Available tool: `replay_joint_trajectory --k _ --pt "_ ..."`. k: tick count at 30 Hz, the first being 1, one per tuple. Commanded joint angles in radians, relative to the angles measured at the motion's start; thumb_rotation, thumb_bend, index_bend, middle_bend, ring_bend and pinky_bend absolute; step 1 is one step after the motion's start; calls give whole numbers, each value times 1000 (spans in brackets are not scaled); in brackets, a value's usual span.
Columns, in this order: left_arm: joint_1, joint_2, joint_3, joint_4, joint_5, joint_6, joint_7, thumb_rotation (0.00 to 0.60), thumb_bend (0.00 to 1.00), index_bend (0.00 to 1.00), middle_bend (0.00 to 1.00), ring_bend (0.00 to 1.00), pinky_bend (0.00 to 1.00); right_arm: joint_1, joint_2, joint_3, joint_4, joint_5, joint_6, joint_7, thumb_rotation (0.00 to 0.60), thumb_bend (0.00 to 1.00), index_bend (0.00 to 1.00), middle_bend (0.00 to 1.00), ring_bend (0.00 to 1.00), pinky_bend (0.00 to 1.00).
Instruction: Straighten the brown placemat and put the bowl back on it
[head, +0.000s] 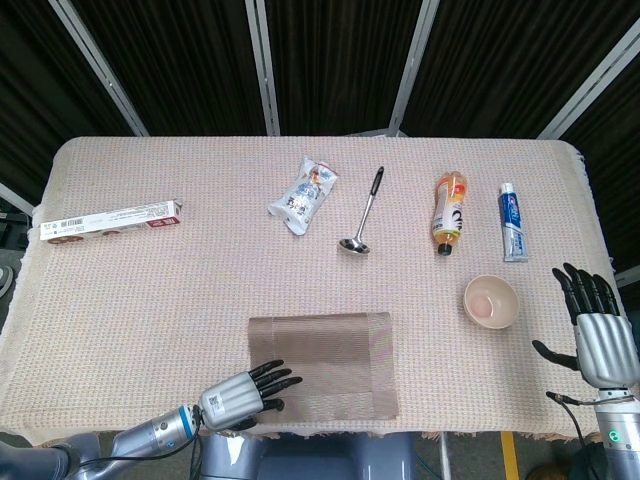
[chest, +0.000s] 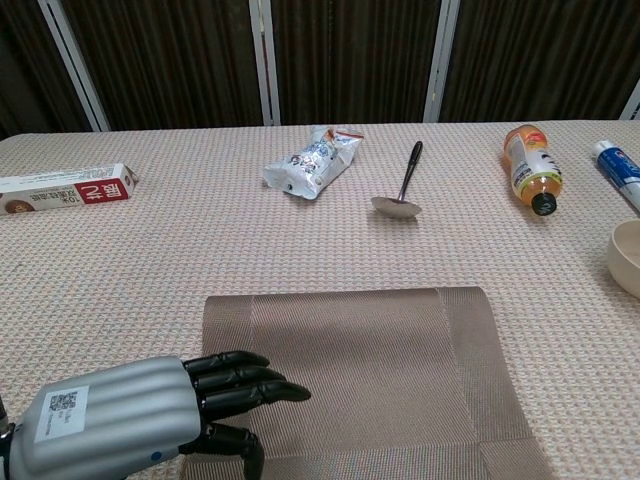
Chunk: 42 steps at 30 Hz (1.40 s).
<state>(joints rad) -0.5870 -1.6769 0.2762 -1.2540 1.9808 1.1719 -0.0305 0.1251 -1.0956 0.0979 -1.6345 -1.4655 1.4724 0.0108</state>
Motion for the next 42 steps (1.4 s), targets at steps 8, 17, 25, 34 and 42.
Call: replay_joint_trajectory --k 8,17,25,34,42 --pt "1 -10 6 17 -12 -12 1 600 359 362 0 0 0 -1 2 1 0 -2 -1 4 600 0 0 0 0 0" --pt "0 -16 9 25 -18 -14 -1 600 415 364 0 0 0 -2 5 1 -1 -4 0 8 600 0 0 0 0 0" --pt "2 -23 10 34 -26 -14 -7 600 522 376 0 0 0 -3 6 2 -1 -7 -1 12 600 0 0 0 0 0" --pt "3 -26 3 39 -36 -1 -16 600 547 457 0 0 0 -3 7 2 -1 -10 1 14 600 0 0 0 0 0" --pt "2 -25 -9 39 -48 10 -27 600 550 571 0 0 0 -4 7 3 -2 -12 2 17 600 0 0 0 0 0"
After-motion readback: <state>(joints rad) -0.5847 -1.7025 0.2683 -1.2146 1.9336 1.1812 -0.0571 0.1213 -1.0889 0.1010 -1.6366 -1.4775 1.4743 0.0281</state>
